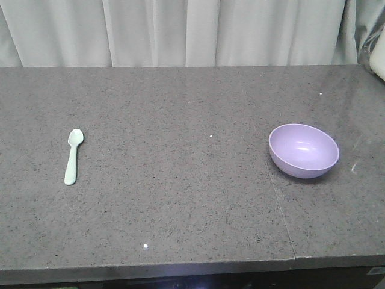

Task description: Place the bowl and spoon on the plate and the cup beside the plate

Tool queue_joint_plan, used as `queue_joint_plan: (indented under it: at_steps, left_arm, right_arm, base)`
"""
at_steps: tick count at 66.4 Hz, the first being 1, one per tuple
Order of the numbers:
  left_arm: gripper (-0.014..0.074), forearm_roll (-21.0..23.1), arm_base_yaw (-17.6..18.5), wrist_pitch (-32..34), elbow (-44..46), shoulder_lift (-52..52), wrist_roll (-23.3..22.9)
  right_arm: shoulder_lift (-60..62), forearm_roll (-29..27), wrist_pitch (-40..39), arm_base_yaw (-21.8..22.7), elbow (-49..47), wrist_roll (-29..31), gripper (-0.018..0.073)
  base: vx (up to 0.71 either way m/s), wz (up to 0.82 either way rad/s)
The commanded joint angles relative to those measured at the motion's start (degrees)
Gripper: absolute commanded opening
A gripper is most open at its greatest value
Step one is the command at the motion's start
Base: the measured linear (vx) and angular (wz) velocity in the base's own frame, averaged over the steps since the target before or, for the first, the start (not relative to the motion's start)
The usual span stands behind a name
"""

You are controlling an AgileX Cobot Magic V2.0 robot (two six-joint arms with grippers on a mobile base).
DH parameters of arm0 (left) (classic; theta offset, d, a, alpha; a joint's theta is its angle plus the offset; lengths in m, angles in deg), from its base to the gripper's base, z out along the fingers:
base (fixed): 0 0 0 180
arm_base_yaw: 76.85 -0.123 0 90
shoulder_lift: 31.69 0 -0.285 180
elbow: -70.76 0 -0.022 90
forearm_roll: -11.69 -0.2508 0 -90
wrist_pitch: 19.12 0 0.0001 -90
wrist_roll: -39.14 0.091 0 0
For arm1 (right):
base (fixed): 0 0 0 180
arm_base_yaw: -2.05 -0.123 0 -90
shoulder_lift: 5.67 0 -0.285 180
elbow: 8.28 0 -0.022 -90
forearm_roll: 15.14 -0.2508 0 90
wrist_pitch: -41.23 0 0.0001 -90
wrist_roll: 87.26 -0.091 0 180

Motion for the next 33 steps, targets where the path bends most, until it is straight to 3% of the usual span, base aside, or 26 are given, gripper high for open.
queue_joint_plan:
  at_steps: [1, 5, 18, 29, 33]
  left_arm:
    - [-0.0006, 0.53, 0.02, 5.02, -1.73, 0.55, -0.92]
    - [-0.0006, 3.03, 0.02, 6.73, -1.73, 0.55, -3.40]
    - [-0.0006, 15.27, 0.02, 14.59, -1.26, 0.55, -19.41]
    - [-0.0006, 16.61, 0.02, 21.79, -1.26, 0.55, -26.61]
    - [-0.0006, 16.50, 0.02, 25.13, -1.26, 0.55, -31.46]
  right_arm:
    - [0.63, -2.72, -8.52, 0.30, 0.75, -0.07, -0.0002]
    - [0.63, -5.34, -11.26, 0.30, 0.75, -0.07, -0.0002]
    - [0.63, -12.85, -14.07, 0.30, 0.75, -0.07, -0.0002]
    - [0.63, -17.35, -14.27, 0.30, 0.70, -0.53, -0.0002]
    - [0.63, -19.62, -14.03, 0.30, -0.04, -2.65, -0.0002]
  base:
    - [0.00, 0.00]
    - [0.00, 0.00]
    - [0.00, 0.00]
    - [0.00, 0.00]
    - [0.00, 0.00]
